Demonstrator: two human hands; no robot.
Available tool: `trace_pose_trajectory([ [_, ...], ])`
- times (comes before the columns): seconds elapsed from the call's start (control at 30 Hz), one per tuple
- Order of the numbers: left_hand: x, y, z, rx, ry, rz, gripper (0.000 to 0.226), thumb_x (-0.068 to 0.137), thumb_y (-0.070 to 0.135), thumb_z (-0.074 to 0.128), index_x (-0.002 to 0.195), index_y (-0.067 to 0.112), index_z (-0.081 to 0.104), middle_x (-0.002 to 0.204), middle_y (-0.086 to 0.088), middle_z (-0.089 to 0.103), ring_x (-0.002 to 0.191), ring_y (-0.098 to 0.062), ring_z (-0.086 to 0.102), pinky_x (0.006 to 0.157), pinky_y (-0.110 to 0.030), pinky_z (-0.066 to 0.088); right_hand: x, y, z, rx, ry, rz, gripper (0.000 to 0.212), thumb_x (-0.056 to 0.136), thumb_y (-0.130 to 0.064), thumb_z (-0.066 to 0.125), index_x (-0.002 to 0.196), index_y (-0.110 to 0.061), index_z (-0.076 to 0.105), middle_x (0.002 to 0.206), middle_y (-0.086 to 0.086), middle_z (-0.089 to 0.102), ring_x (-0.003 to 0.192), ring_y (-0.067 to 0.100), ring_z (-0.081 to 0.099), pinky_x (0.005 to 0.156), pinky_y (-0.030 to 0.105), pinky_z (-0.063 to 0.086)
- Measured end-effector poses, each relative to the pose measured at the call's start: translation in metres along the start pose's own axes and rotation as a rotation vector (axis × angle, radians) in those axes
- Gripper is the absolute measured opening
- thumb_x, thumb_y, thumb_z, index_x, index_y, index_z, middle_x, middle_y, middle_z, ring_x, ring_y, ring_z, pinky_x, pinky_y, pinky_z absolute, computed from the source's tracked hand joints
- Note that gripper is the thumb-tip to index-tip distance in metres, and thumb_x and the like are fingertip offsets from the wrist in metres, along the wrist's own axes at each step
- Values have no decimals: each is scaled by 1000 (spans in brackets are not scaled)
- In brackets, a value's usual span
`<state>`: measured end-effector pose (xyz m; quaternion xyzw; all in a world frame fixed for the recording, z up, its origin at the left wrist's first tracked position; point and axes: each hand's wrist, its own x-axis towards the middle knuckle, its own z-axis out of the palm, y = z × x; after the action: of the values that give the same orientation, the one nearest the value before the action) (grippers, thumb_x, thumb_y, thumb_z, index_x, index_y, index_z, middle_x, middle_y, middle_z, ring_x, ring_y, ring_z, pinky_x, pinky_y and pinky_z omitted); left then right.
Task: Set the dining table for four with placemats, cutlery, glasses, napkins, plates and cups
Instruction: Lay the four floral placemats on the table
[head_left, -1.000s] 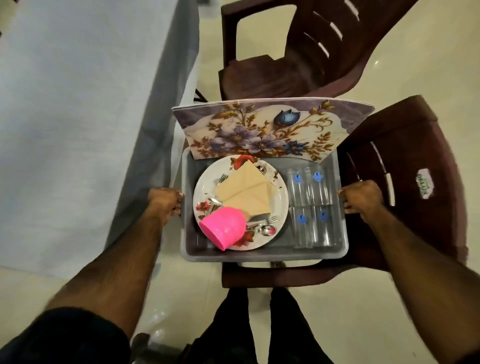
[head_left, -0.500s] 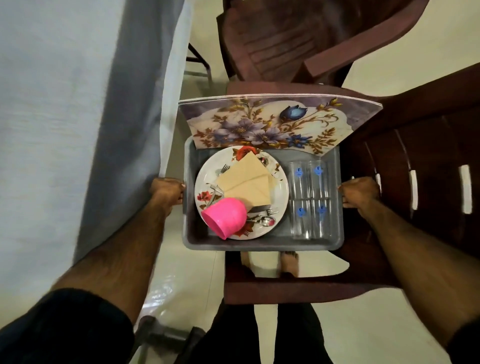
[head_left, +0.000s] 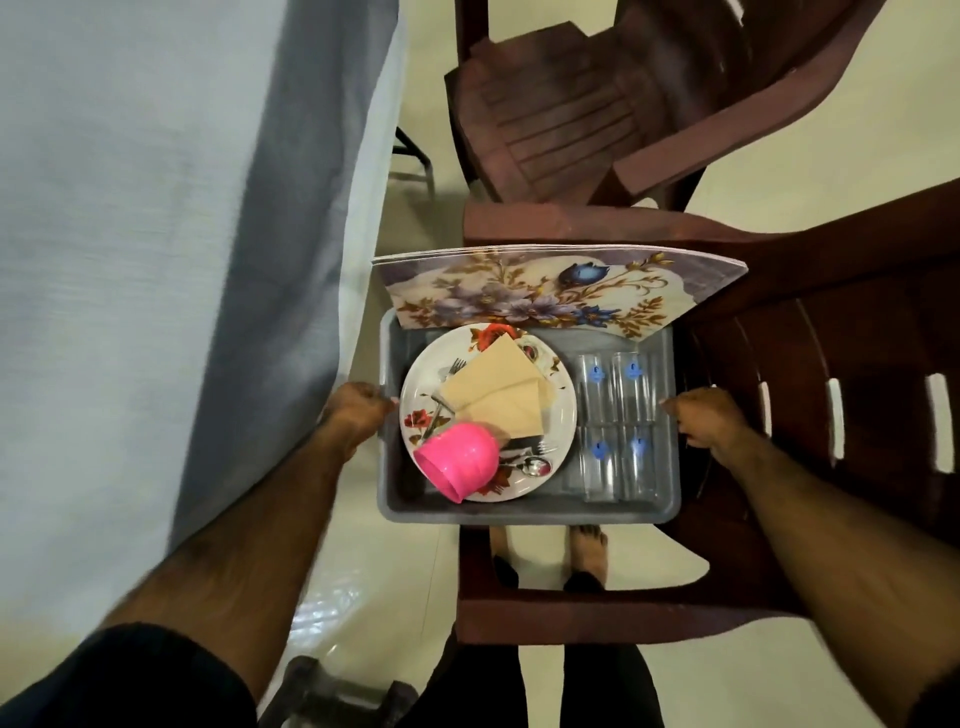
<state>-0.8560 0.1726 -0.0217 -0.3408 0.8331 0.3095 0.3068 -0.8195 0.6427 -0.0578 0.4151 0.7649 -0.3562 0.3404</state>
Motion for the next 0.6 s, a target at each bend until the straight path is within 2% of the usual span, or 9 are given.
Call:
trace_pose_trajectory([
  [0.1,-47,44,1,286,331,323,24,94,34,72,110,15,71,113,-9,72,100,-31,68,83,-40,56,-26,-17,2,-123,95,-158,32,94,-30,74,117,-8,68,98,11,70,82,24,65,77,37,56],
  [0.17,-77,75,7,398,437,709,25,95,32,65,112,15,70,113,-8,69,104,-30,63,86,-42,55,-43,-33,8,-25,61,-218,29,93,-28,76,116,-12,69,101,10,72,85,22,67,75,34,54],
  [0.23,-98,108,15,502,526,1075,24,94,28,64,111,12,69,113,-12,67,104,-33,59,88,-45,50,-56,-51,18,75,12,-270,26,90,-30,81,110,-17,71,105,5,74,95,23,70,82,32,55],
  [0.3,-111,145,19,585,608,1293,28,94,27,64,118,12,66,122,-15,63,109,-36,55,91,-48,45,-68,-64,27,133,-17,-326,18,87,-31,84,97,-24,71,102,0,75,99,23,72,91,37,58],
  [0.37,-115,184,17,762,587,1297,40,95,31,59,132,15,58,137,-16,57,124,-37,51,102,-53,42,-78,-67,34,127,-40,-375,17,84,-32,84,85,-27,68,96,-2,77,94,22,73,92,44,60],
  [0.4,-115,202,15,889,525,1196,46,94,34,62,136,17,55,138,-14,58,126,-36,52,105,-53,42,-84,-66,35,119,-53,-394,16,83,-32,83,82,-26,69,92,-3,77,91,20,73,90,45,60],
  [0.5,-121,238,4,1089,227,784,36,92,41,72,124,26,66,119,-5,72,107,-30,69,92,-43,54,-109,-63,27,103,-65,-420,16,83,-35,82,90,-25,71,93,-6,75,91,17,72,87,40,60],
  [0.53,-123,239,1,1113,176,748,30,95,42,68,121,27,70,115,-4,73,103,-29,70,89,-41,56,-114,-60,24,93,-66,-415,17,85,-36,82,95,-26,72,96,-6,75,92,15,71,85,38,60],
  [0.6,-134,234,-8,1146,183,789,29,99,41,62,124,28,68,118,-5,72,106,-29,69,88,-41,56,-127,-53,12,88,-69,-398,14,90,-34,79,100,-27,71,99,-8,73,92,12,70,83,35,59],
])
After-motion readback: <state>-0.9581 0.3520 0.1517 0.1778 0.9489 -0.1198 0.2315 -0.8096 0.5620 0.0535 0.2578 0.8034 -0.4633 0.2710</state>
